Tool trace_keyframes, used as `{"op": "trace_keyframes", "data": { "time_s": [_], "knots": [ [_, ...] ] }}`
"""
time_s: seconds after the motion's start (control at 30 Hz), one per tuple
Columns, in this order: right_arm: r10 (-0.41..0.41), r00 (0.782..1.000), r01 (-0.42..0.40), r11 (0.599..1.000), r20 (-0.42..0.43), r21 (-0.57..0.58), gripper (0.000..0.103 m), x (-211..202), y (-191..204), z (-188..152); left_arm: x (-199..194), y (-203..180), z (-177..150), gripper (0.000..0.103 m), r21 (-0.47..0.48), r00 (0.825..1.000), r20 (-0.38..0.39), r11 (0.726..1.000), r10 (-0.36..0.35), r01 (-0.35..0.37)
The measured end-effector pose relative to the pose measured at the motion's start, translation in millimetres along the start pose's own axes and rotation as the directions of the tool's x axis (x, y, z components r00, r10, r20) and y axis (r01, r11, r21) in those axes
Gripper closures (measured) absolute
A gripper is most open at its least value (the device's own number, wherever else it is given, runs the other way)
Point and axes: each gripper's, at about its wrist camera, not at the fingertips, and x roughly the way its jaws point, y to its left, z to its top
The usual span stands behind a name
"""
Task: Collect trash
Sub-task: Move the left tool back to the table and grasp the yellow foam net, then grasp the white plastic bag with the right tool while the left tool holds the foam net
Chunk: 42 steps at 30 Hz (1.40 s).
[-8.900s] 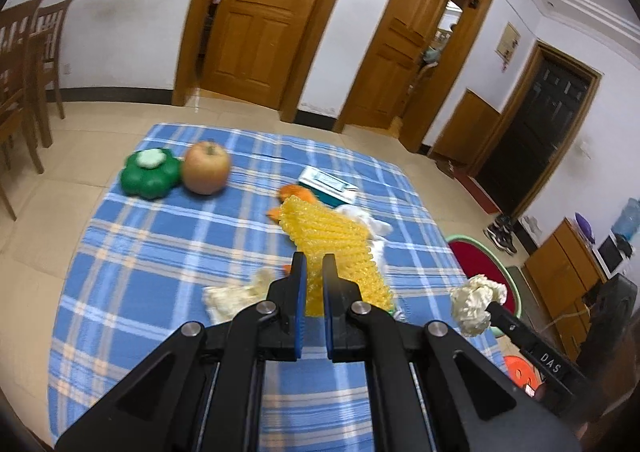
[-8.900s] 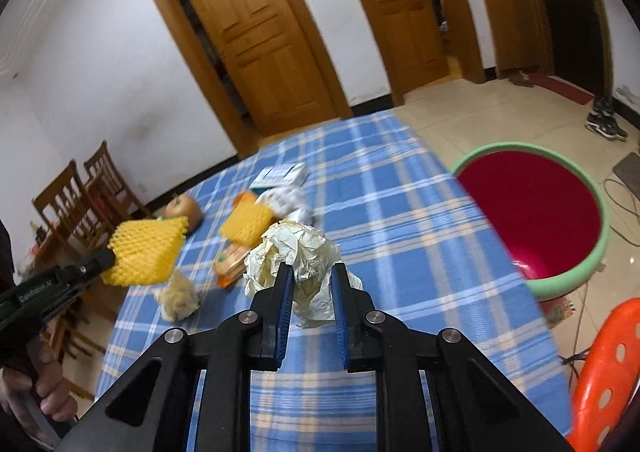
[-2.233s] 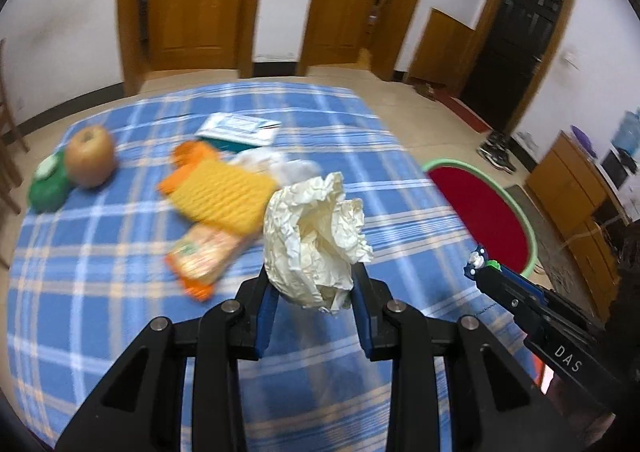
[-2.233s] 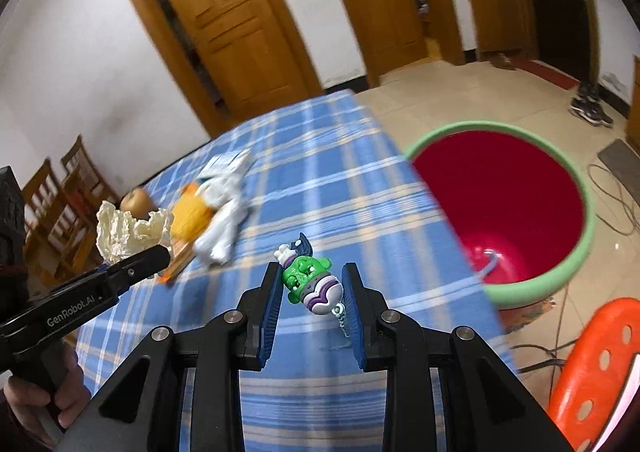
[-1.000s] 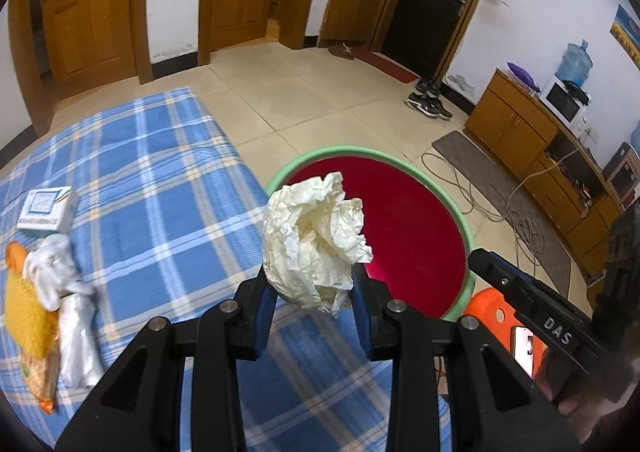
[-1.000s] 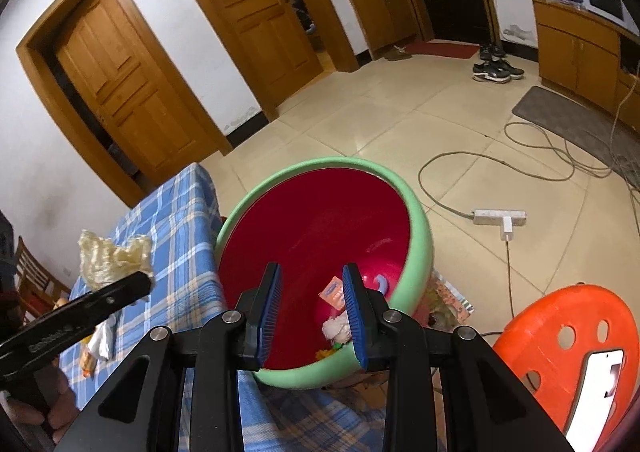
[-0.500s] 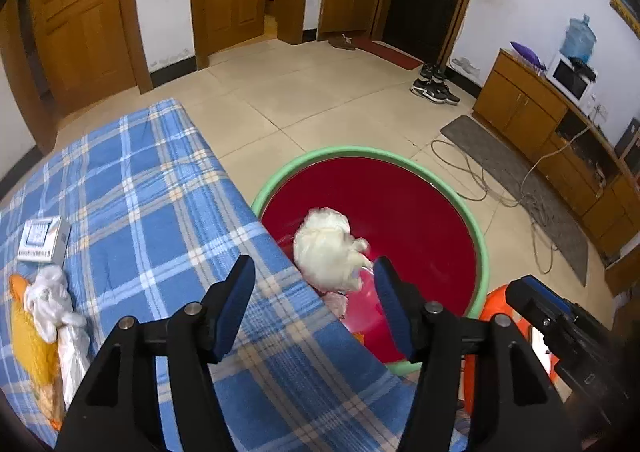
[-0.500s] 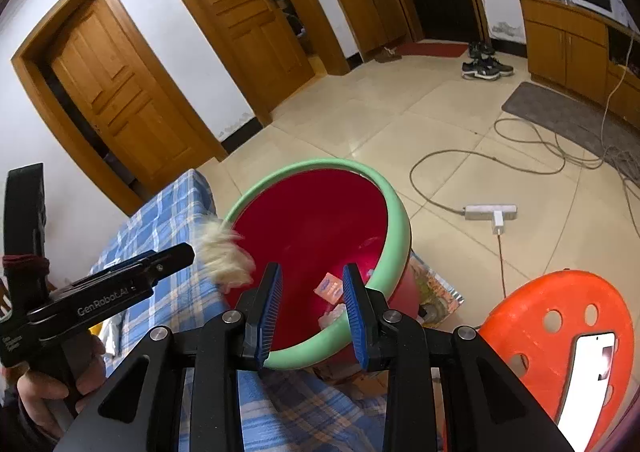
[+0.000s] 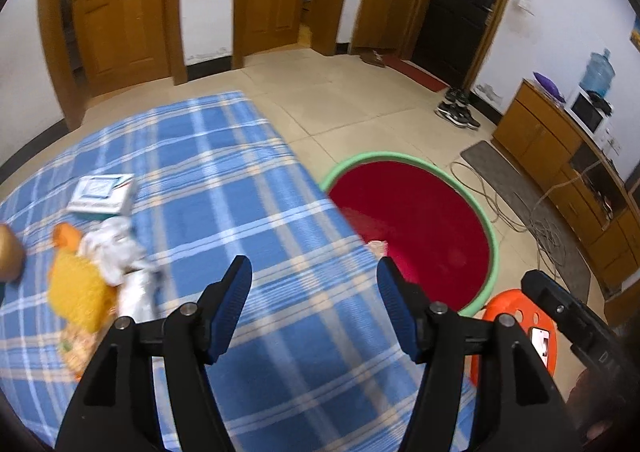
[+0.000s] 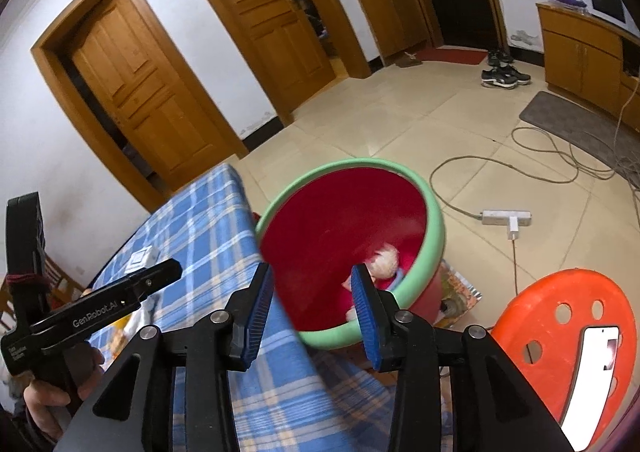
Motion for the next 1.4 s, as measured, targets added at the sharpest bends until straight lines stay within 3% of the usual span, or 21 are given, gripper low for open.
{"op": "trace_keyframes", "data": {
  "time_s": [0.37, 0.63, 0.83, 1.1, 1.17, 1.4],
  "knots": [
    [0.047, 0.998, -0.048, 0.999, -0.036, -0.011, 0.055, 9.6, 25.2, -13.3, -28.6, 76.3, -13.4, 0.038, -0.116, 0.993, 0.031, 0.987, 0.111, -0.107],
    [0.052, 0.996, -0.054, 0.998, -0.066, -0.025, 0.052, 20.3, 38.8, -18.2, -27.9, 125.1, -26.1, 0.038, -0.154, 0.978, 0.000, 0.966, 0.208, -0.205],
    [0.039, 0.995, -0.042, 0.999, -0.093, -0.034, 0.051, 30.7, 45.8, -21.0, -19.8, 148.4, -34.2, 0.038, -0.178, 0.972, -0.025, 0.956, 0.234, -0.235],
    [0.036, 0.992, -0.043, 0.997, -0.121, -0.059, 0.050, 44.6, 58.5, -25.9, -1.0, 167.8, -44.2, 0.038, -0.214, 0.977, -0.058, 0.953, 0.207, -0.215],
    [0.038, 0.990, -0.046, 0.997, -0.133, -0.063, 0.050, 48.7, 61.4, -28.1, 1.6, 171.1, -46.0, 0.041, -0.225, 0.978, -0.060, 0.952, 0.198, -0.207],
    [0.048, 0.987, -0.063, 0.993, -0.153, -0.096, 0.050, 56.1, 76.5, -32.8, 0.0, 184.0, -50.3, 0.074, -0.296, 0.994, -0.025, 0.949, 0.102, -0.105]
  ]
}}
